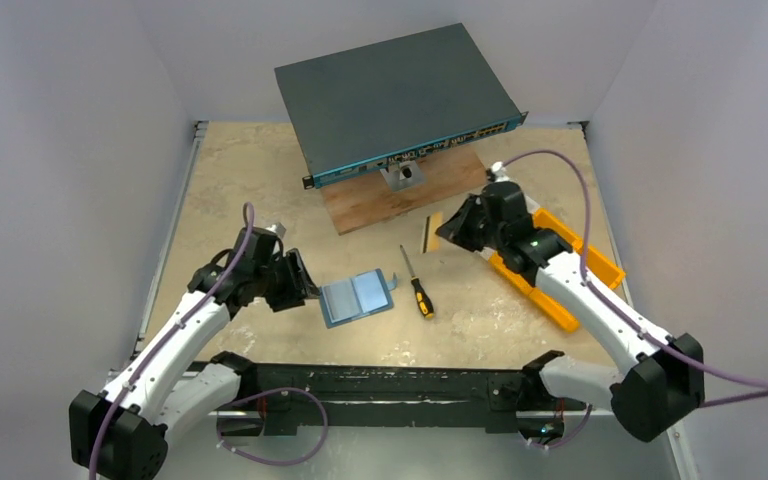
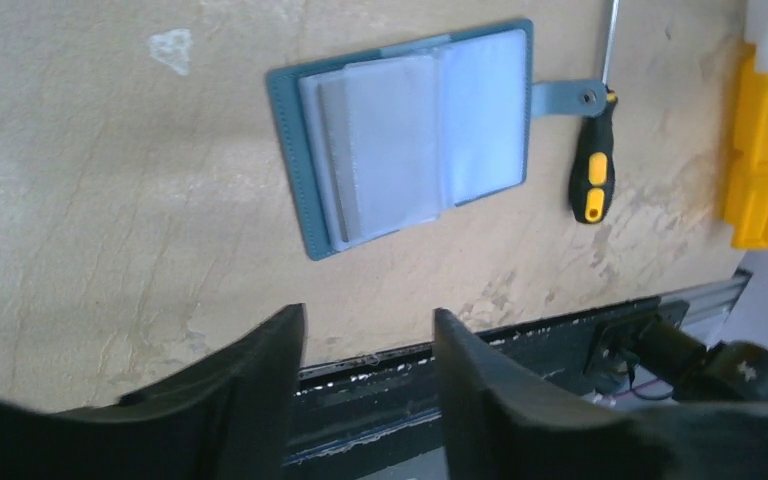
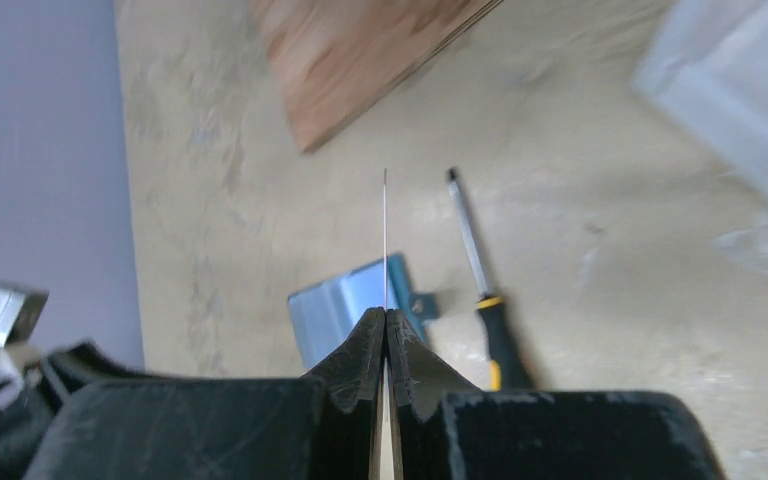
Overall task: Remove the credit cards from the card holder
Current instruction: Place the credit card in the storage box.
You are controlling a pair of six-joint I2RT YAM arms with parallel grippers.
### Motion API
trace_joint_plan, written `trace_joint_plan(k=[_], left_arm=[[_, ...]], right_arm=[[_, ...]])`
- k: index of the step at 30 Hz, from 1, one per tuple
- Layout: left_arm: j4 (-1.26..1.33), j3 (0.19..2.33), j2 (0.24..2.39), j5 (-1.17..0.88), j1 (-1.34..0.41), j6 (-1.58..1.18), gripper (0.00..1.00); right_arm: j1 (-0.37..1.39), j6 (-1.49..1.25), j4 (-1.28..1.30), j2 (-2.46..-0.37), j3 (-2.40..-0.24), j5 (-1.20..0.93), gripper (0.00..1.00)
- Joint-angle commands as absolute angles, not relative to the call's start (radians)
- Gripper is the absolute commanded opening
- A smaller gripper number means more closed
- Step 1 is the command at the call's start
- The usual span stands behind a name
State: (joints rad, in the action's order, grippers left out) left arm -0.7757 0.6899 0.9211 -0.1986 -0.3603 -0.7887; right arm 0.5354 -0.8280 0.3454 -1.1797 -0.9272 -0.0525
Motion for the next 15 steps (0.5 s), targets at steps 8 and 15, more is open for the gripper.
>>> trace_joint_plan(k=[8, 15], left_arm=[[-0.725, 0.701, 0.865, -0.357, -0.373, -0.679, 0.88], [-0.733, 0.696, 0.855, -0.383, -0.373, -0.666, 0.91]], right_arm=[[0.118, -0.702, 0.422, -1.197, -0.958, -0.06, 0.0], [-0.043, -0.689, 0.336, -1.329, -0.984, -0.078, 0.0]])
